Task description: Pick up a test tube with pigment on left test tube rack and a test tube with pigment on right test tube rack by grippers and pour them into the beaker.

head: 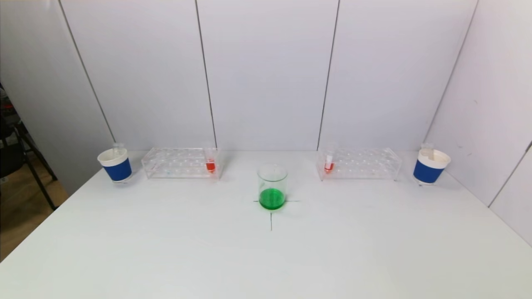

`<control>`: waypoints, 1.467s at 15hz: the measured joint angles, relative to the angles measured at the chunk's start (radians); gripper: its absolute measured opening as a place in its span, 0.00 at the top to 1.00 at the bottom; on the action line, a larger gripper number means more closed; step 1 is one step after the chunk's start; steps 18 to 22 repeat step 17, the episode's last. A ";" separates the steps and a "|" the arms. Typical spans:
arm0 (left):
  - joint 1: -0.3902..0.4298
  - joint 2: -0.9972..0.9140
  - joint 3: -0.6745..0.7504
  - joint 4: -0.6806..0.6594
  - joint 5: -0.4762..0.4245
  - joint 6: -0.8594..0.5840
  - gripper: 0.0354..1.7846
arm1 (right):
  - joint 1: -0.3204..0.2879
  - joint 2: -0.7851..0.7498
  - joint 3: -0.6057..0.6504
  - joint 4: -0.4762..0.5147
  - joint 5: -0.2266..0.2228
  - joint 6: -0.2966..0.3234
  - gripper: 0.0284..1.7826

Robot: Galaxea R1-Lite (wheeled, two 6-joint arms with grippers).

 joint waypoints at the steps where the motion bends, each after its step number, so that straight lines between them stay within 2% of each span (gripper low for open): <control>1: 0.000 0.000 0.000 0.000 0.000 0.000 0.01 | 0.000 0.000 0.000 0.000 0.000 0.000 0.01; 9: 0.000 0.000 0.000 0.000 0.001 -0.001 0.01 | 0.000 0.000 0.000 -0.001 0.000 0.000 0.01; 14: 0.000 0.000 0.000 0.000 0.000 0.000 0.01 | 0.000 0.000 0.000 -0.002 -0.017 0.031 0.01; 22: 0.000 0.000 0.000 0.000 0.000 0.000 0.01 | 0.000 0.000 0.000 -0.001 -0.017 0.033 0.01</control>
